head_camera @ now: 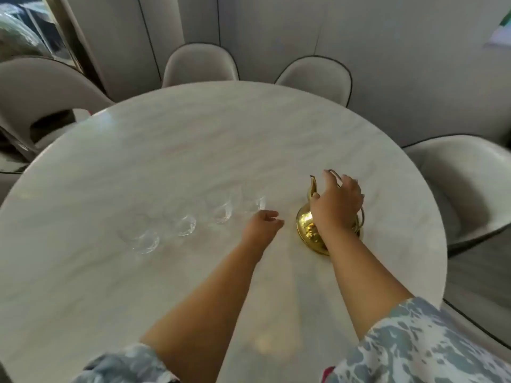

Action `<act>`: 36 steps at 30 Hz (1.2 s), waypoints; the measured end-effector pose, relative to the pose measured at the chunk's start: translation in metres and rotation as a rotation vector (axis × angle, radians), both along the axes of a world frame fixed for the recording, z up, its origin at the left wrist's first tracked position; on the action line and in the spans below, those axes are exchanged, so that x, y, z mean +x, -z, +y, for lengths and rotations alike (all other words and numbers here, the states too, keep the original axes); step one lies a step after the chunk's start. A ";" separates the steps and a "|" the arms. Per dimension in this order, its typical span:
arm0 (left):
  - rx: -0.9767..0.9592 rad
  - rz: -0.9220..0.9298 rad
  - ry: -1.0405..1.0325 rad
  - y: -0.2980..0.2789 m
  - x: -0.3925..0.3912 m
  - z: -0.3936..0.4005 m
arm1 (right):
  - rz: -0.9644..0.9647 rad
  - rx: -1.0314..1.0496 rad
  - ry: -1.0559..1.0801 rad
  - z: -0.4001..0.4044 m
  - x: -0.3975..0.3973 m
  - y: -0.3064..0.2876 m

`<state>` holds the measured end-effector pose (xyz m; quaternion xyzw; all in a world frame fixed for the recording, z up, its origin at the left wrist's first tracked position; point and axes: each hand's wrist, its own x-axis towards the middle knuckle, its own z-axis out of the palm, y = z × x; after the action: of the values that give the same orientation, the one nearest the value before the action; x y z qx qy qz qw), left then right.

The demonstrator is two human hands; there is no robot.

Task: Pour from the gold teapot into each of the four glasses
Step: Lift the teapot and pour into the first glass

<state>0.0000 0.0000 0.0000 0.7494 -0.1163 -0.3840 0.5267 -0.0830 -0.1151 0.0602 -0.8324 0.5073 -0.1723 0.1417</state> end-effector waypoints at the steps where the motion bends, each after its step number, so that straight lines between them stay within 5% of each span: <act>1: 0.011 0.029 0.013 0.004 -0.006 -0.009 | 0.028 -0.002 0.019 -0.004 0.000 0.001; 9: 0.057 0.182 0.031 0.034 -0.046 -0.059 | -0.061 -0.057 0.109 -0.026 -0.016 0.022; 17: 0.037 0.243 -0.049 0.033 -0.056 -0.071 | -0.427 0.166 0.125 -0.031 -0.028 0.016; 36: -0.207 0.190 -0.035 -0.017 -0.022 0.018 | -0.366 0.092 -0.095 0.029 -0.011 -0.048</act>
<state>-0.0225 0.0175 0.0166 0.6533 -0.0918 -0.4300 0.6163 -0.0942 -0.0864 0.1086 -0.8028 0.4404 -0.2908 0.2774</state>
